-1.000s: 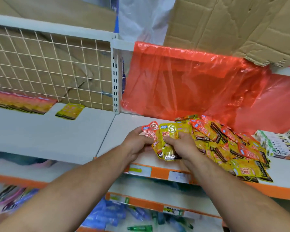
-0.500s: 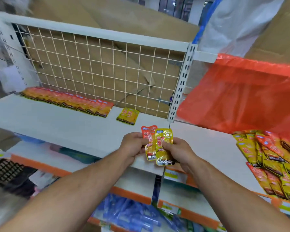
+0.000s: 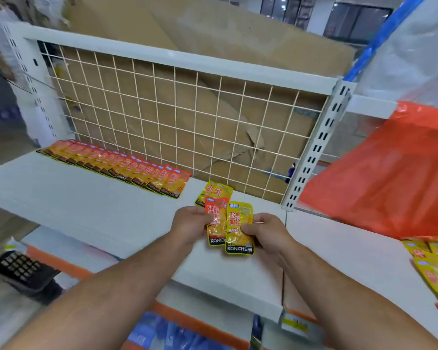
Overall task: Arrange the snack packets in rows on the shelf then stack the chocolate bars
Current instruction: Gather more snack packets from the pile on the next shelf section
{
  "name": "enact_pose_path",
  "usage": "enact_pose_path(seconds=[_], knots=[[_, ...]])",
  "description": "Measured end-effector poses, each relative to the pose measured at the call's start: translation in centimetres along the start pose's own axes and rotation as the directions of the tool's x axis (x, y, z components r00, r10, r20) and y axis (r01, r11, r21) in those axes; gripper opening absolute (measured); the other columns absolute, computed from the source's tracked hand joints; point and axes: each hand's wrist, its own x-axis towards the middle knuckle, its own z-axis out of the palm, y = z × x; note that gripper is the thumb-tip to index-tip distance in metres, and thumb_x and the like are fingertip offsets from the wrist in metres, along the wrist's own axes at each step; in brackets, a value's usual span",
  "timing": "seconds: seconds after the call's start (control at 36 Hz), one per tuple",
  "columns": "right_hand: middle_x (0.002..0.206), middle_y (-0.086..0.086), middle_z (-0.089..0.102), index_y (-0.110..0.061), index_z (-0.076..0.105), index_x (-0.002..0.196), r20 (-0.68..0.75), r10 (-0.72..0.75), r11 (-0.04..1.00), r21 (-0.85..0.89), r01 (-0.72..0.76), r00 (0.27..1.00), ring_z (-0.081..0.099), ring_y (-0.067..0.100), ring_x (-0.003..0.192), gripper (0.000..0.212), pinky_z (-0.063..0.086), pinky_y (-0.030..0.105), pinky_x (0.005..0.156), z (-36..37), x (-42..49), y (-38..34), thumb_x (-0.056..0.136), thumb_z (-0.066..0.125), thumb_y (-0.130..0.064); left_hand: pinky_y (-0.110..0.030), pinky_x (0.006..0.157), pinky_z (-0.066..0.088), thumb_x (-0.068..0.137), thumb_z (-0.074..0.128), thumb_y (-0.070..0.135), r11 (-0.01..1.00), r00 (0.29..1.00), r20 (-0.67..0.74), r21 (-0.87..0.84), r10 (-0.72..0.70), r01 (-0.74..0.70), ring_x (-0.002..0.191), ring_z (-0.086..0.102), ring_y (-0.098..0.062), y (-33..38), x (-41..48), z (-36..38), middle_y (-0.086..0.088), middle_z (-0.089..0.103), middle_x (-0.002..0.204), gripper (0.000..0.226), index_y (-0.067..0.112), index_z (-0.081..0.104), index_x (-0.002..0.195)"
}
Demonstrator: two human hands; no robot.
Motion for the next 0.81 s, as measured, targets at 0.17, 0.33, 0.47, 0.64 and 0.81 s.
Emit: enact_pose_path(seconds=[0.17, 0.33, 0.47, 0.64, 0.81], knots=[[0.072, 0.007, 0.069, -0.011, 0.057, 0.081, -0.003, 0.006, 1.000, 0.000, -0.006, 1.000, 0.065, 0.022, 0.061, 0.021, 0.052, 0.029, 0.059, -0.1, 4.4, -1.6, 0.084, 0.075, -0.002, -0.023, 0.057, 0.045, 0.082, 0.075, 0.003, 0.992, 0.994, -0.107, 0.127, 0.016, -0.003, 0.058, 0.058, -0.016, 1.4, 4.4, -0.4, -0.008, 0.068, 0.074, 0.008, 0.005, 0.071, 0.088], [0.074, 0.007, 0.070, -0.014, 0.057, 0.074, -0.061, 0.039, 0.999, -0.034, -0.041, 0.997, 0.064, 0.022, 0.066, 0.024, 0.053, 0.034, 0.067, 0.2, 7.7, -2.3, 0.083, 0.077, -0.004, -0.031, 0.085, 0.050, 0.082, 0.076, 0.009, 0.982, 0.982, -0.188, 0.187, 0.037, -0.001, 0.086, 0.064, -0.022, 2.0, 7.7, -0.9, -0.008, 0.070, 0.092, 0.012, 0.010, 0.070, 0.093], [0.071, 0.006, 0.068, -0.012, 0.060, 0.075, -0.088, 0.054, 0.997, -0.050, -0.059, 0.995, 0.061, 0.016, 0.057, 0.020, 0.045, 0.019, 0.048, 1.2, 10.0, -2.5, 0.084, 0.076, -0.005, -0.036, 0.088, 0.052, 0.082, 0.076, 0.009, 0.979, 0.979, -0.199, 0.205, 0.050, -0.008, 0.088, 0.065, -0.025, 2.4, 9.9, -1.7, -0.013, 0.072, 0.101, 0.018, 0.012, 0.068, 0.097], [0.086, 0.013, 0.074, -0.016, 0.059, 0.071, -0.205, 0.094, 0.990, -0.086, -0.114, 0.974, 0.072, 0.031, 0.079, 0.024, 0.060, 0.046, 0.077, 2.6, 12.4, -2.1, 0.075, 0.082, -0.009, -0.037, 0.090, 0.052, 0.082, 0.075, 0.008, 0.969, 0.986, -0.160, 0.245, 0.055, -0.015, 0.098, 0.068, -0.031, 3.0, 12.0, -2.3, -0.017, 0.072, 0.106, 0.022, 0.008, 0.069, 0.104], [0.072, 0.001, 0.062, -0.016, 0.056, 0.068, -0.337, 0.036, 0.911, -0.377, -0.170, 0.941, 0.060, 0.021, 0.070, 0.025, 0.038, 0.022, 0.047, 3.5, 12.0, -3.5, 0.078, 0.077, -0.026, -0.035, 0.091, 0.054, 0.080, 0.077, 0.012, 0.940, 0.991, -0.109, 0.341, 0.072, -0.031, 0.097, 0.068, -0.027, 3.6, 13.8, -2.8, -0.010, 0.072, 0.105, 0.024, 0.012, 0.071, 0.103]])
